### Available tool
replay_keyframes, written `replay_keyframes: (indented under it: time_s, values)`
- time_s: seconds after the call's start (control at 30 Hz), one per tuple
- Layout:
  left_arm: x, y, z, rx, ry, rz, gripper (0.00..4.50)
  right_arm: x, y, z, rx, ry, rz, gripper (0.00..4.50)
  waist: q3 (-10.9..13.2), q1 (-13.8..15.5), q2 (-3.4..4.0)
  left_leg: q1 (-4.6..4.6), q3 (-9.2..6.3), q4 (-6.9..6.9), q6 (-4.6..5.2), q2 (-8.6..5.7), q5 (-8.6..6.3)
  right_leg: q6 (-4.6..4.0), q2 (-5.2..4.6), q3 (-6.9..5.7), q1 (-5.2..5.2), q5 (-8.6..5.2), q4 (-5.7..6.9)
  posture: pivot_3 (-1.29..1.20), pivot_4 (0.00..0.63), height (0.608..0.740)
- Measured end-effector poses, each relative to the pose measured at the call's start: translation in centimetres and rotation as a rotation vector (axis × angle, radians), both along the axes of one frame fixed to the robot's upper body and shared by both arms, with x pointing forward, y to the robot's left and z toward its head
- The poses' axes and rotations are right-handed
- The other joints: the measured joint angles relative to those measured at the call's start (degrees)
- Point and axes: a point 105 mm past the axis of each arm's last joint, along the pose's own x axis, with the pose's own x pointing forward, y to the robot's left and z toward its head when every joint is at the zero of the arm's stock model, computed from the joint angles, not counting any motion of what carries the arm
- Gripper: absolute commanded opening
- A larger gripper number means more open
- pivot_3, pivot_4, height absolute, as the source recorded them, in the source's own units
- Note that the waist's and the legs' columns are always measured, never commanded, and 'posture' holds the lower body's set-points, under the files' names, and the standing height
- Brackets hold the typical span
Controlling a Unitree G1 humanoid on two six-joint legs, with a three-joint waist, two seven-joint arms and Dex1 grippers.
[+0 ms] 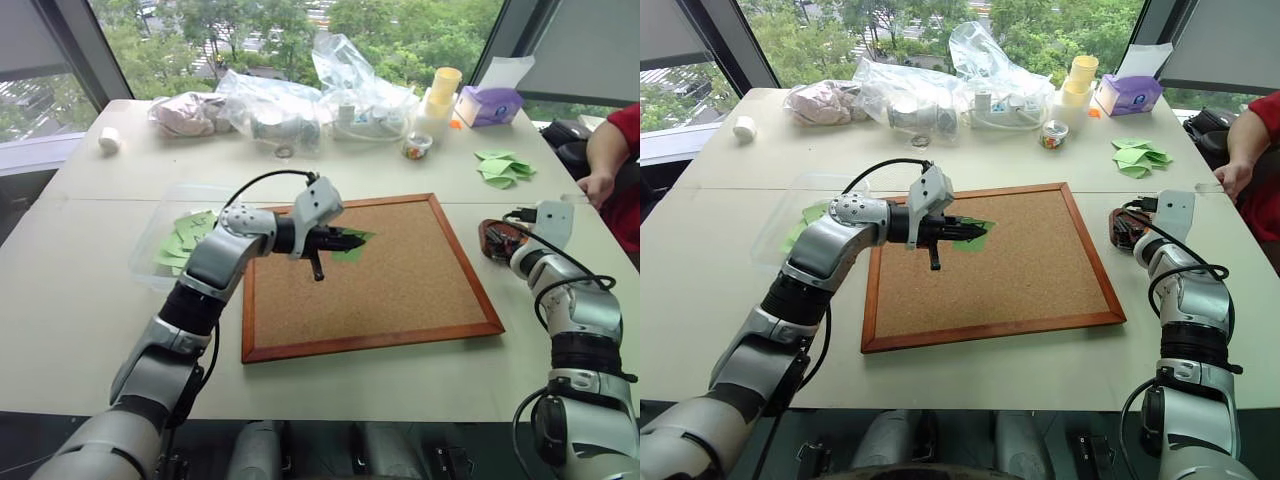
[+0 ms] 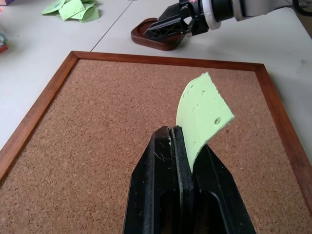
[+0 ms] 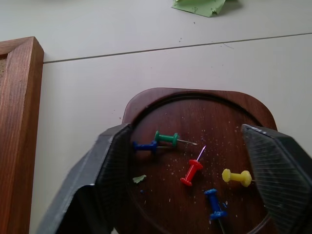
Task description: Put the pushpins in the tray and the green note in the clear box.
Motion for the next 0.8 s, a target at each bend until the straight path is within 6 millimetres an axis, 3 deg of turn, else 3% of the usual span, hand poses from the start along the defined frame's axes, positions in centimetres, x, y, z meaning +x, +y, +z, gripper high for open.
replay_keyframes:
  time_s: [0.17,0.43,0.53,0.63,0.73,0.8]
  values:
    - [0.0,-0.1,0.0,-0.002,-0.003,-0.002,0.00,-0.2,-0.4,0.4,0.000,-0.019,-0.016,4.43,0.00,0.03,0.00,0.00,0.00,0.00,0.00,0.01,0.00,0.00,0.00,0.00,0.00,0.00,0.00,0.00,0.150,0.735]
    - [0.1,0.0,0.1,-0.006,-0.005,0.005,0.00,-0.8,-0.4,2.7,-0.019,-0.110,-0.018,4.43,0.00,0.04,0.00,0.00,0.00,0.00,0.00,0.02,0.00,0.00,0.00,0.00,0.00,0.00,0.00,0.00,0.150,0.735]
    - [1.0,0.7,0.8,-0.053,0.014,0.099,0.00,-1.1,0.4,4.0,-0.036,-0.153,0.028,4.43,0.01,0.05,0.02,-0.01,-0.02,0.00,0.00,0.04,0.00,0.00,0.00,0.01,-0.01,0.00,0.00,0.00,0.150,0.735]
    - [3.9,3.7,3.0,-0.133,0.046,0.387,0.00,-1.6,3.5,7.5,-0.094,-0.248,0.221,4.43,0.04,-0.18,0.05,-0.05,-0.06,0.00,0.00,0.10,0.00,0.01,0.06,0.02,-0.08,0.00,0.04,0.00,0.150,0.735]
    - [5.1,8.0,6.7,-0.219,0.003,0.635,0.00,-3.4,9.5,10.8,-0.092,-0.342,0.542,4.43,0.04,-0.43,0.05,-0.06,-0.14,-0.04,0.00,0.18,0.00,0.00,0.15,0.00,-0.08,0.00,0.04,0.00,0.150,0.735]
    - [5.1,10.3,8.5,-0.248,-0.033,0.758,0.00,-4.8,13.6,10.9,-0.052,-0.324,0.754,4.43,0.04,-0.23,0.04,-0.05,-0.14,-0.03,-0.01,0.17,0.00,0.00,0.12,-0.02,-0.07,0.00,0.04,0.00,0.150,0.735]
